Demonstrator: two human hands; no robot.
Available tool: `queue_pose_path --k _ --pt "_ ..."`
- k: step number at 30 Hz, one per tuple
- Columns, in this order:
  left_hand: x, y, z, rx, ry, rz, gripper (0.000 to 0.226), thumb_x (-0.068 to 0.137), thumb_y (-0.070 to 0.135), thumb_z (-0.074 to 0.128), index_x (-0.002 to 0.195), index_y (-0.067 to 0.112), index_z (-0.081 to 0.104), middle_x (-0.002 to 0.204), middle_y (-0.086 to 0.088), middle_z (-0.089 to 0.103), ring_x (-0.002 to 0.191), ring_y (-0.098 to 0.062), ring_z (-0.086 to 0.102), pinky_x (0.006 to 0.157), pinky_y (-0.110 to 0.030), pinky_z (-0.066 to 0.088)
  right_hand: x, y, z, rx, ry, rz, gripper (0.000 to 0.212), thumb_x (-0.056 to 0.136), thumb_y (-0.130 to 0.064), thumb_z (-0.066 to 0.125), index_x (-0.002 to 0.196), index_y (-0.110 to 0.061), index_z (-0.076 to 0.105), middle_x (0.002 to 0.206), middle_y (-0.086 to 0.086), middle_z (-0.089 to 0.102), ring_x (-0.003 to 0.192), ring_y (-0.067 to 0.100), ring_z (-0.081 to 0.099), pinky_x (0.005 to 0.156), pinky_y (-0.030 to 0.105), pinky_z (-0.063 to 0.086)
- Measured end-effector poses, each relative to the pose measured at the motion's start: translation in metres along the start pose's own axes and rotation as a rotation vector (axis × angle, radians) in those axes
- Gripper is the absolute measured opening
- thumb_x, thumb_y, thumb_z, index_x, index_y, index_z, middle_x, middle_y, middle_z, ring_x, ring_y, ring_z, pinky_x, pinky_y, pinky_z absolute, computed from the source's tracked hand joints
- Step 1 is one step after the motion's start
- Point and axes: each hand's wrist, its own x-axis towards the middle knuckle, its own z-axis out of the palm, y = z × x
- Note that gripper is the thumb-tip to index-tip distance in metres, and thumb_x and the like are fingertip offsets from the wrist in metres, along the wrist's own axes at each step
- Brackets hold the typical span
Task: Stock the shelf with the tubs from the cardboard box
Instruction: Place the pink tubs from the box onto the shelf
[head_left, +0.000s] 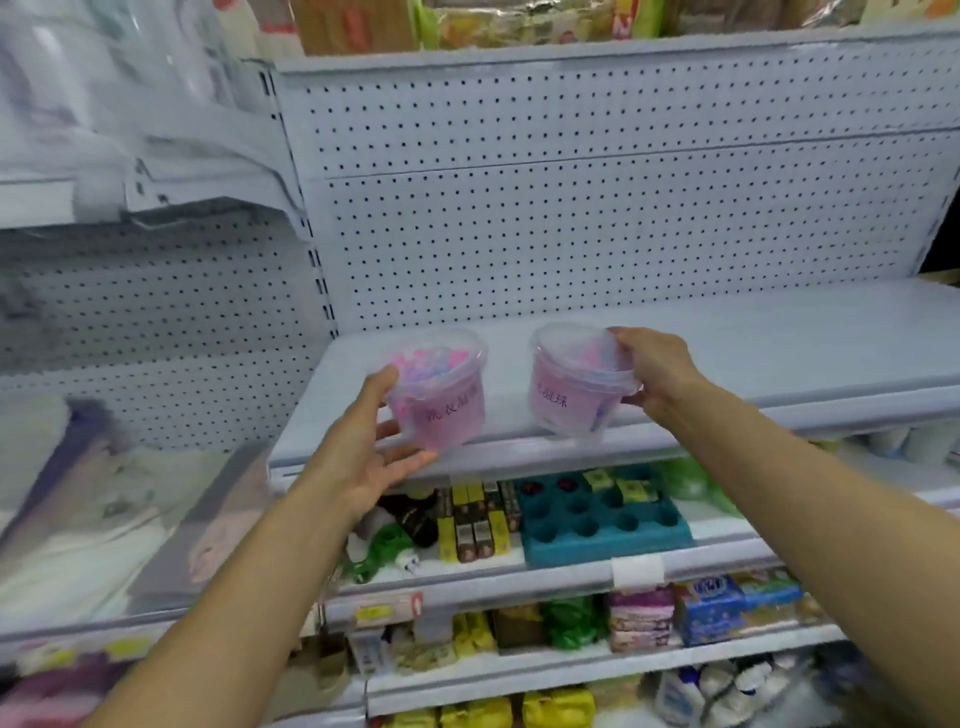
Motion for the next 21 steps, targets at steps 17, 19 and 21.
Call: queue_pose_path --k 17,19,21 --pt "0.085 0.033 -0.038 -0.076 0.291 0.087 0.063 0.08 0.052 0.067 0.131 0.02 0.049 0.127 -0.017 0.047 0.105 -0.04 0.057 0.072 -0.043 0.057 0.053 -0.008 0.064 -1.2 -0.493 -0.703 0.043 0.077 -0.075 0.046 0.106 -0.047 0.061 0.106 -0.01 0.045 0.103 0.014 0.039 0.079 0.037 0.041" --pt "0.092 0.038 -0.046 -0.087 0.31 0.085 0.064 0.08 0.052 0.067 0.131 0.019 0.048 0.128 -0.017 0.047 0.106 -0.04 0.058 0.069 -0.042 0.057 0.055 -0.008 0.069 -1.268 -0.562 -0.735 0.045 0.072 -0.072 0.056 0.108 -0.046 0.062 0.107 -0.008 0.048 0.103 0.016 0.039 0.08 0.037 0.044" --pt "0.098 0.044 -0.054 -0.094 0.312 0.086 0.064 0.079 0.052 0.067 0.131 0.019 0.048 0.129 -0.017 0.046 0.105 -0.039 0.058 0.067 -0.042 0.059 0.068 -0.004 0.083 -1.214 -0.631 -0.763 0.042 0.074 -0.068 0.057 0.109 -0.046 0.062 0.109 -0.008 0.051 0.106 0.019 0.041 0.086 0.039 0.044"
